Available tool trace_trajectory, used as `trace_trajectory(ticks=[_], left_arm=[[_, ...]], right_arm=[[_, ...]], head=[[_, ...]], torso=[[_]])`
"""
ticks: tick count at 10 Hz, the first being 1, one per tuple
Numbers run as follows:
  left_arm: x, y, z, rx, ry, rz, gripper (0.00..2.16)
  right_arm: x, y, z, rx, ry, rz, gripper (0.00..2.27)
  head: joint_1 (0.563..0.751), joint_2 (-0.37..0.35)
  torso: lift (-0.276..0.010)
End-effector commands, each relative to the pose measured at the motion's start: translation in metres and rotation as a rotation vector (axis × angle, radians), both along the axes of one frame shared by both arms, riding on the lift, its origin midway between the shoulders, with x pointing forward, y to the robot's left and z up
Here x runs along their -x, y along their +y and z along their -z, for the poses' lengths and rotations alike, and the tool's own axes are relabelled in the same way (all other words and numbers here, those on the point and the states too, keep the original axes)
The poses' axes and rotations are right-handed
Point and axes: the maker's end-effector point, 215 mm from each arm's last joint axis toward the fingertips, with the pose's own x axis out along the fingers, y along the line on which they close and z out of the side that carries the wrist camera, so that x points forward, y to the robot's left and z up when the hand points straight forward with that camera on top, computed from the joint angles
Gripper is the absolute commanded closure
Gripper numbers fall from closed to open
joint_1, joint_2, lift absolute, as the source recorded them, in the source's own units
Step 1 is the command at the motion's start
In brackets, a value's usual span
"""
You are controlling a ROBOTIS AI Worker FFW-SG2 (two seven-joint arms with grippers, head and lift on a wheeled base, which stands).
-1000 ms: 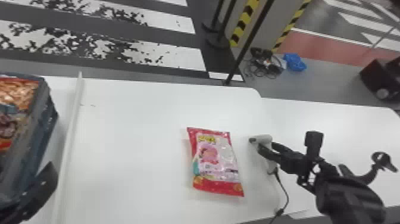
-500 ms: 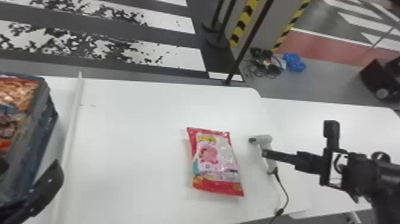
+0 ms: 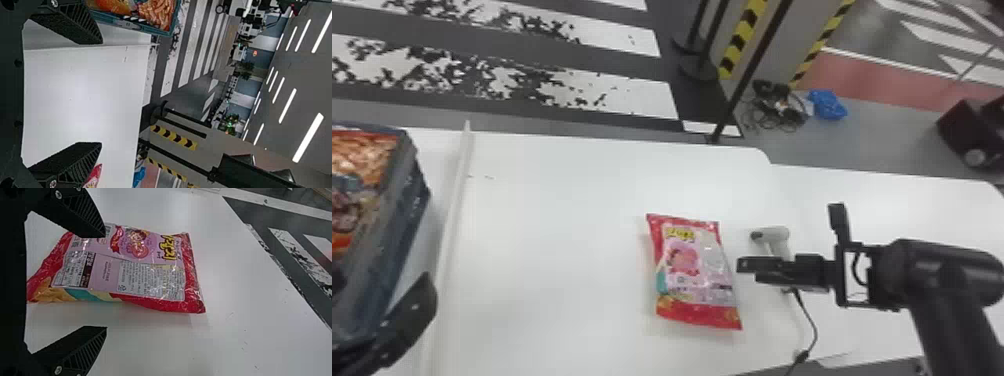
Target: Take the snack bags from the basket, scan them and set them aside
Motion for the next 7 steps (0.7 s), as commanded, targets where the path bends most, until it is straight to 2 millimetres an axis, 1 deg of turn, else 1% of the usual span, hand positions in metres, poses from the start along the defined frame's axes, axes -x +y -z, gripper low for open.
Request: trace_trajectory(ticks=[1, 2, 4, 5, 6, 7], left_arm=[[0.0, 0.0, -0.001, -0.002, -0.002, 0.002, 0.07], [-0.001, 0.0, -0.002, -0.002, -0.003, 0.003, 0.07], [0.0, -0.006, 0.001, 0.011, 0.013, 0.017, 0.07], [0.0, -0.007, 0.001, 0.012, 0.015, 0.021, 0.07], [-0.002, -0.007, 0.001, 0.012, 0.018, 0.02, 0.07], [-0.003, -0.008, 0.002, 0.012, 0.02, 0.021, 0.07]], right_arm=[[-0.006, 0.004, 0.011, 0.008, -0.02, -0.02, 0.1], [-0.006, 0.009, 0.014, -0.003, -0.022, -0.033, 0.1], [-0.001, 0.02, 0.03, 0.017, -0.015, -0.073, 0.1], [0.002, 0.029, 0.036, 0.011, -0.003, -0.089, 0.1], [0.005, 0.037, 0.039, 0.0, 0.004, -0.106, 0.1], [0.004, 0.043, 0.036, -0.021, -0.005, -0.111, 0.12]], head=[[0.695, -0.35], [0.695, -0.348], [0.695, -0.335], [0.695, -0.332], [0.695, -0.33], [0.695, -0.32]], torso=[[-0.075], [-0.075], [-0.075], [-0.075], [-0.075], [-0.075]])
